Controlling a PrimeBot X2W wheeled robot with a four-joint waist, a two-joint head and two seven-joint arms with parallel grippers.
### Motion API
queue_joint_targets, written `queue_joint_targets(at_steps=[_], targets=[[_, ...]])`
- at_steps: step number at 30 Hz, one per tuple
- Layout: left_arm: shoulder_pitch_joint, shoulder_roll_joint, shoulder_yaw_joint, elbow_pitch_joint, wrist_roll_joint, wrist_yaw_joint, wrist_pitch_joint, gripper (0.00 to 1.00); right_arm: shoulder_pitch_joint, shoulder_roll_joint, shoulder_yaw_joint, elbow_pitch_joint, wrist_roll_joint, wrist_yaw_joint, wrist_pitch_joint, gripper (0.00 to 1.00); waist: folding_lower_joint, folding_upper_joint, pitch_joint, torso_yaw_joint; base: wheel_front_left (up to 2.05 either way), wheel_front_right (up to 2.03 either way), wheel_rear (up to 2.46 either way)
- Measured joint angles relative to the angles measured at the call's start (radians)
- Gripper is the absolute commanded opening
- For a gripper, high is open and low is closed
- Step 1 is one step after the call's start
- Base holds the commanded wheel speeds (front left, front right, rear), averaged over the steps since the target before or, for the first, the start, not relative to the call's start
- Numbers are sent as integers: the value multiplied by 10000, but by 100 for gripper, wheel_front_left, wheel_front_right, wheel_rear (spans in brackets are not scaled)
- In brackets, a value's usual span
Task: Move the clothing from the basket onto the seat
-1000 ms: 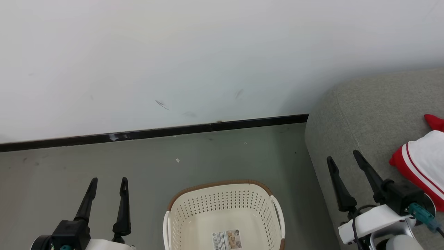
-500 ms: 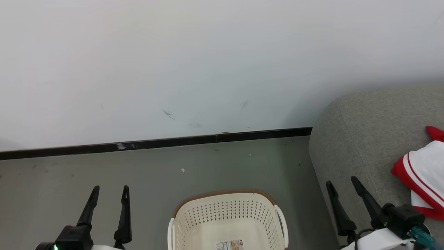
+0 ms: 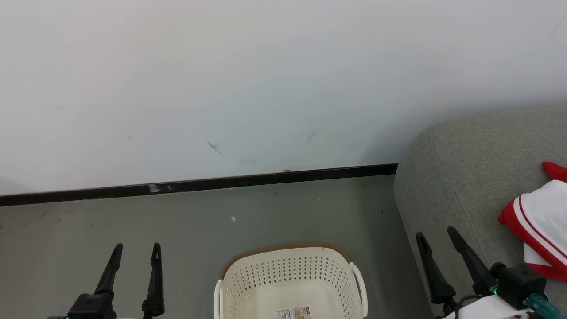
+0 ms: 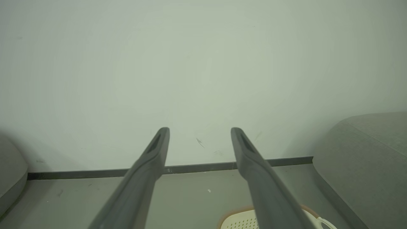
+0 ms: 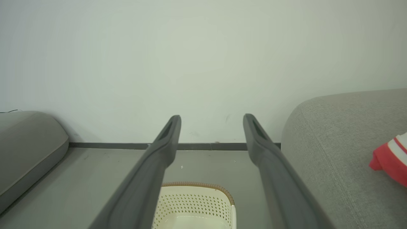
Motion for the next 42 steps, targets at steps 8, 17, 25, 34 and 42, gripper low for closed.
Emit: queue_joint_targets(at_steps=[8,17,25,34,42], targets=[[0,31,8,0,90,8,0,100,82,0,-165,-188,2,0,0,100,0,0,12,3,0,0,0],[259,-305,-138,508,73,33,27,0,413,111,-107,362,15,0,44,0,0,0,16,7,0,0,0],[342,-326,-130,418,-777,-109,121,0,593,113,127,94,932,0,50,0,0,0,50,-1,0,0,0],[339,-384,98,397,-2278,-341,447,0,564,111,46,86,2671,0,165,0,11,0,72,4,0,0,0],[332,-466,318,424,-3289,-546,696,0,546,77,-59,226,3944,0,418,0,64,0,60,11,0,0,0]])
